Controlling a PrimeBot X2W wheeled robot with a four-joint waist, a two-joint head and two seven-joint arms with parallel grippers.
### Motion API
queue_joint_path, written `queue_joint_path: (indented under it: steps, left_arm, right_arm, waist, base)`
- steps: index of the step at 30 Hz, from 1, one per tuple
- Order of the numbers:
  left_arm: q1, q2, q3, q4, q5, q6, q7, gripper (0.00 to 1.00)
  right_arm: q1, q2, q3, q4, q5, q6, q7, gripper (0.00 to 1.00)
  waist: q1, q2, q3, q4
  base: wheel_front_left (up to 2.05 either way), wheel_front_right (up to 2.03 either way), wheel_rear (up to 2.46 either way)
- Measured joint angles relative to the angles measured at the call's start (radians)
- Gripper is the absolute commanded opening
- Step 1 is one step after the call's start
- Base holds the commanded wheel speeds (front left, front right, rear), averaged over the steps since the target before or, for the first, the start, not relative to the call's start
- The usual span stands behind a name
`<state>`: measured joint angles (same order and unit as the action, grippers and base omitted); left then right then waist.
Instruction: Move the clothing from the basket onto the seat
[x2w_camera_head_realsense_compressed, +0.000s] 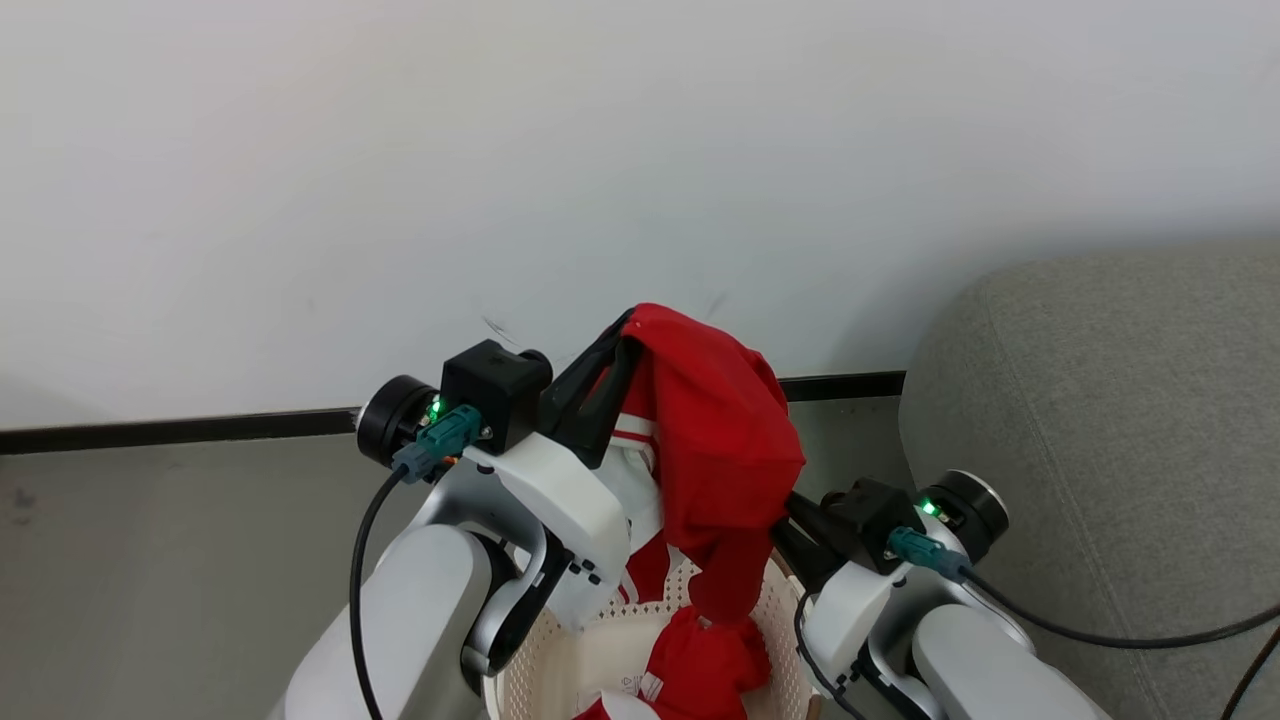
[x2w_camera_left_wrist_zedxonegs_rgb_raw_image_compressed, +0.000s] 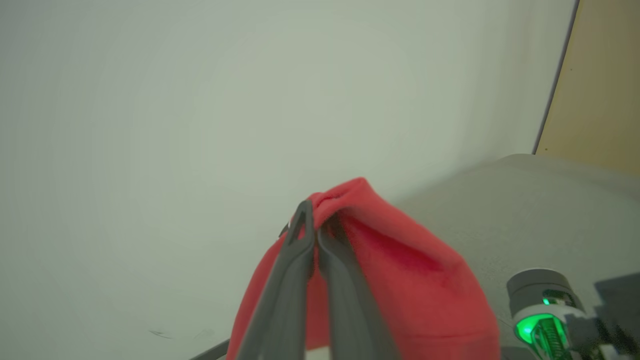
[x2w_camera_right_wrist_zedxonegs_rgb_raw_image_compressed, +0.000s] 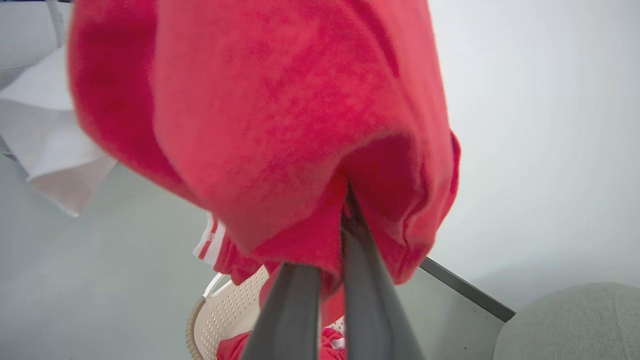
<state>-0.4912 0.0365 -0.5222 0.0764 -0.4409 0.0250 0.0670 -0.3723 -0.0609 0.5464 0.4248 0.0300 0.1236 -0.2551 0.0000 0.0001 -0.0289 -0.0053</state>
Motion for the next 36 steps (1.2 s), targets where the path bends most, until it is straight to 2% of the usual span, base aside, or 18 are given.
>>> queue_joint_path:
  steps: [5, 6, 7, 9, 11, 12, 13, 14, 15, 23, 30, 36]
  left_arm:
    - [0.044, 0.0, 0.002, 0.028, -0.017, 0.0, -0.022, 0.0]
    - [0.044, 0.0, 0.002, 0.028, -0.017, 0.0, -0.022, 0.17]
    - [0.053, 0.0, 0.004, 0.034, -0.017, 0.0, -0.031, 0.23]
    - [0.067, 0.001, 0.006, 0.046, -0.017, 0.0, -0.044, 0.26]
    - [0.079, 0.001, 0.008, 0.061, -0.024, 0.0, -0.053, 0.41]
    - [0.084, 0.001, 0.008, 0.067, -0.026, 0.0, -0.062, 0.44]
    - [0.09, 0.001, 0.008, 0.073, -0.026, 0.0, -0.071, 0.61]
    - [0.094, 0.001, 0.008, 0.079, -0.026, 0.0, -0.078, 0.92]
    - [0.096, 0.001, 0.007, 0.087, -0.028, -0.001, -0.083, 1.0]
    - [0.132, 0.001, -0.012, 0.122, -0.066, -0.031, -0.137, 1.0]
    - [0.155, 0.001, -0.056, 0.132, -0.081, -0.081, -0.172, 1.0]
    - [0.16, 0.002, -0.094, 0.134, -0.086, -0.098, -0.201, 1.0]
  right_arm:
    - [0.03, -0.004, -0.071, -0.038, 0.044, 0.0, 0.0, 0.0]
    - [0.03, -0.004, -0.071, -0.038, 0.044, 0.0, 0.0, 0.0]
    - [0.041, -0.012, -0.088, -0.051, 0.047, 0.0, 0.0, 0.0]
    - [0.051, -0.038, -0.123, -0.074, 0.05, 0.0, 0.0, 0.0]
    - [0.061, -0.068, -0.163, -0.107, 0.05, 0.0, 0.0, 0.0]
    - [0.063, -0.08, -0.184, -0.122, 0.052, 0.0, 0.0, 0.0]
    - [0.063, -0.089, -0.207, -0.138, 0.056, 0.0, 0.0, 0.0]
    - [0.065, -0.096, -0.228, -0.155, 0.061, 0.0, 0.0, 0.0]
    - [0.068, -0.102, -0.25, -0.17, 0.067, 0.0, 0.0, 0.0]
    - [0.129, -0.143, -0.4, -0.279, 0.095, 0.0, 0.0, 0.0]
    - [0.18, -0.173, -0.511, -0.356, 0.09, 0.0, 0.0, 0.0]
    - [0.244, -0.188, -0.618, -0.415, 0.083, 0.0, 0.0, 0.0]
  waist:
    - [0.0, 0.0, 0.002, -0.017]
    - [0.0, 0.0, 0.002, -0.017]
    - [0.0, 0.0, 0.003, -0.021]
    - [0.0, 0.0, 0.003, -0.029]
    - [0.0, 0.0, 0.003, -0.038]
    - [0.0, 0.0, 0.003, -0.043]
    - [0.0, 0.0, 0.002, -0.049]
    - [0.0, 0.0, 0.002, -0.054]
    - [0.0, 0.0, 0.001, -0.06]
    - [0.0, 0.0, -0.005, -0.112]
    - [0.0, 0.0, -0.012, -0.154]
    - [0.0, 0.0, -0.019, -0.194]
  base:
    - [0.0, 0.0, 0.0]
    - [0.0, 0.0, 0.0]
    - [0.0, 0.0, 0.0]
    - [0.0, 0.0, 0.0]
    - [0.0, 0.0, 0.0]
    - [0.0, 0.0, 0.0]
    - [0.0, 0.0, 0.0]
    - [0.0, 0.0, 0.0]
    - [0.0, 0.0, 0.0]
    - [0.0, 0.0, 0.0]
    - [0.0, 0.0, 0.0]
    - [0.0, 0.0, 0.0]
